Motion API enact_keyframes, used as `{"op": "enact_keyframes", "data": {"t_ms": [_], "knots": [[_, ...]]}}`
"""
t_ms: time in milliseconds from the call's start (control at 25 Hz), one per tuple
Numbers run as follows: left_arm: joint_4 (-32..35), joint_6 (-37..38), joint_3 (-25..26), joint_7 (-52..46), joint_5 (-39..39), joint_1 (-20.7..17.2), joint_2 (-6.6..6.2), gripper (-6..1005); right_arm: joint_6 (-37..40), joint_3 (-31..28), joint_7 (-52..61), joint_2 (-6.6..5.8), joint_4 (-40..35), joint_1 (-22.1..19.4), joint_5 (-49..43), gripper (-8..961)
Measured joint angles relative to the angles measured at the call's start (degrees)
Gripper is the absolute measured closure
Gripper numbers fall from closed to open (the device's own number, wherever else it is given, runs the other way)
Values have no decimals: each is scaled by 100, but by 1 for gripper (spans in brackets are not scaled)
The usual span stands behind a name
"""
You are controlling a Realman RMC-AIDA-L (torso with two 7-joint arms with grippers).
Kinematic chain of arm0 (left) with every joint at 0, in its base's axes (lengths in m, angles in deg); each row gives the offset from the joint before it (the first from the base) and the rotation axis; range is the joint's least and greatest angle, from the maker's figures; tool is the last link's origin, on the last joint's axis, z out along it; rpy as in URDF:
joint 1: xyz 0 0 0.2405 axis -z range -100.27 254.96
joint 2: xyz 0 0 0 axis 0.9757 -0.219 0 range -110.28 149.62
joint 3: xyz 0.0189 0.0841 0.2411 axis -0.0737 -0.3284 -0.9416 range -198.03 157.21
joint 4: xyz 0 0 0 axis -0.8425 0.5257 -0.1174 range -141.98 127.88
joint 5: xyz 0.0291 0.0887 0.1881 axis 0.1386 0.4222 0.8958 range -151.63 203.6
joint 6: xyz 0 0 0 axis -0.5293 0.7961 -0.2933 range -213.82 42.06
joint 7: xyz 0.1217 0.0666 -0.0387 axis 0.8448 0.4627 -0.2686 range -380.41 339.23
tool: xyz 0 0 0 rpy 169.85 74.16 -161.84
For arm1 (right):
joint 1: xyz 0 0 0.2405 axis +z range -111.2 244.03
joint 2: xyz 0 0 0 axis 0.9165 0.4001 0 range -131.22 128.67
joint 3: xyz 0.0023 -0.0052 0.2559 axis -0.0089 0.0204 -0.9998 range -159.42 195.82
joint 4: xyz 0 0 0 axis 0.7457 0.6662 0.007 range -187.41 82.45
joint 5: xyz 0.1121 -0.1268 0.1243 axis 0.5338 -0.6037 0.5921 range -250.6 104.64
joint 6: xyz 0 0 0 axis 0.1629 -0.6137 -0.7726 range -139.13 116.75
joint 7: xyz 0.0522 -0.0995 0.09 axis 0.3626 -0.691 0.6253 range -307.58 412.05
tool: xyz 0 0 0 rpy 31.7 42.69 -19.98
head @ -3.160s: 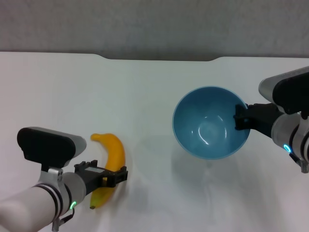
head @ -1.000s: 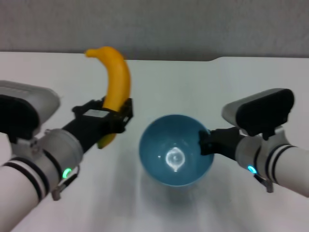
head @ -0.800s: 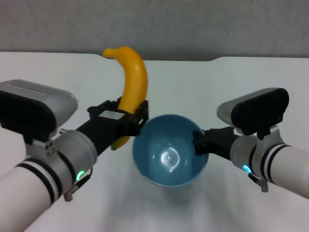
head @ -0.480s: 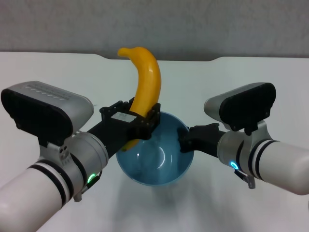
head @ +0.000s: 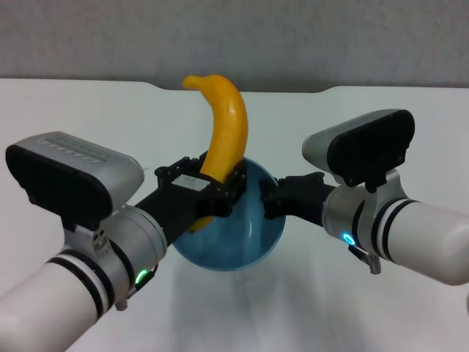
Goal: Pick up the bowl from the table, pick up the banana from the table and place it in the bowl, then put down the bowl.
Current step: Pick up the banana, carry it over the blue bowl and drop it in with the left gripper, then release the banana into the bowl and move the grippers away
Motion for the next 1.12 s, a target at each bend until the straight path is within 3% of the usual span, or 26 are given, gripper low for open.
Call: {"op": "enact_keyframes", "data": {"t_ms": [560,840,1000,1120], "knots": [[222,-64,-43,9,17,182,-12,464,8,-25,-60,1,68,6,-17,911],[210,-1,78,8,101,89,-8,204,120,-119,-66,1,74,-35,20,909],[208,520,476,-33,128,49,12,97,734,-386,-119,-10,52,116,277,908],[232,759,817,-54,-13,1,13,97,964,-548,-359,-13,23,174,586,908]]}}
